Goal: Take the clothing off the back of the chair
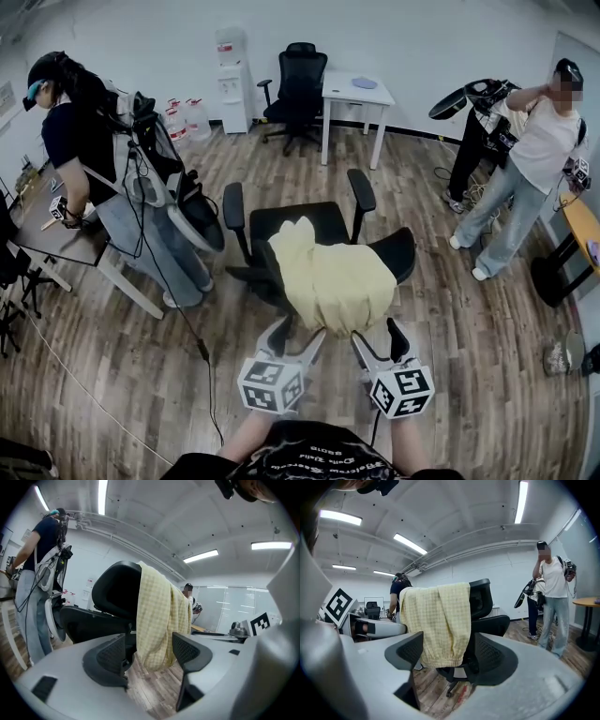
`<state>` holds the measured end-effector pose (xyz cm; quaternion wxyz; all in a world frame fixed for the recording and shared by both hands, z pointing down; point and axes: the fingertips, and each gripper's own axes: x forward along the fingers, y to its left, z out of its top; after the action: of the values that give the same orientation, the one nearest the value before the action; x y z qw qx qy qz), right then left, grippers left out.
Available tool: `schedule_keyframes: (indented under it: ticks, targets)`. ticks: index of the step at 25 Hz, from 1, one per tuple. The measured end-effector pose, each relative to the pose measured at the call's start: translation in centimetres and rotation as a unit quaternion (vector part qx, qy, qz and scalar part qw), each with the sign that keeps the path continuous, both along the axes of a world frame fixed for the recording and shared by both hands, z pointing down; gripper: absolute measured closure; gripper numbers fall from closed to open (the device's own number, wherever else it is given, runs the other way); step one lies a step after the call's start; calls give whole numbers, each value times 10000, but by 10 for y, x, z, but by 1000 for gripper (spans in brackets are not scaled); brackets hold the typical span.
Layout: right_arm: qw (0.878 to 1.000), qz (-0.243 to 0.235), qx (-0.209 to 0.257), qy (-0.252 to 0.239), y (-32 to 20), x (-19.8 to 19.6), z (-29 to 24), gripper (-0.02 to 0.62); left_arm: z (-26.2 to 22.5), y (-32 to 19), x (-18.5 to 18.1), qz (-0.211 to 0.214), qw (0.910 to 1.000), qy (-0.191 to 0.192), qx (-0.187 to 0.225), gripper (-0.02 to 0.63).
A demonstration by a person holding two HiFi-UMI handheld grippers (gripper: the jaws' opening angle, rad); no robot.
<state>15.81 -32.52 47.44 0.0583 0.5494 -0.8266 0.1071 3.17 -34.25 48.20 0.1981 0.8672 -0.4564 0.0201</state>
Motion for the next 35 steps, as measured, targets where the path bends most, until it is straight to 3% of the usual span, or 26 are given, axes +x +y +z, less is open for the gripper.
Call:
schedule_keyframes:
  ticks: [9,18,23,26,27,31,35]
  targets:
    - [9994,-268,108,189,-24,-3,-15,262,-12,-14,15,540,9985,96,19,308]
    - [9965,-623,156,525,-41,-14,-22,265,-18,-26,22,710,9974,24,148,310]
    - [9949,-777,200,611,-38,-21,-27,394,-22,-21,27,937,9955,31,164,357]
    - [9947,-819,221,585,-37,-24,-28,459,-23,-19,28,934,9953,-43,256,514]
    - [9947,-833,225,568,-37,-25,-29,477,-22,-17,30,961,9950,-46,266,539]
    - [9942,-919,223,503,-33,-29,-30,565,-22,-14,34,1082,9938,-28,242,569]
    - [9944,-888,201,533,-32,-30,-29,571,-22,-12,34,1074,9940,-2,221,575]
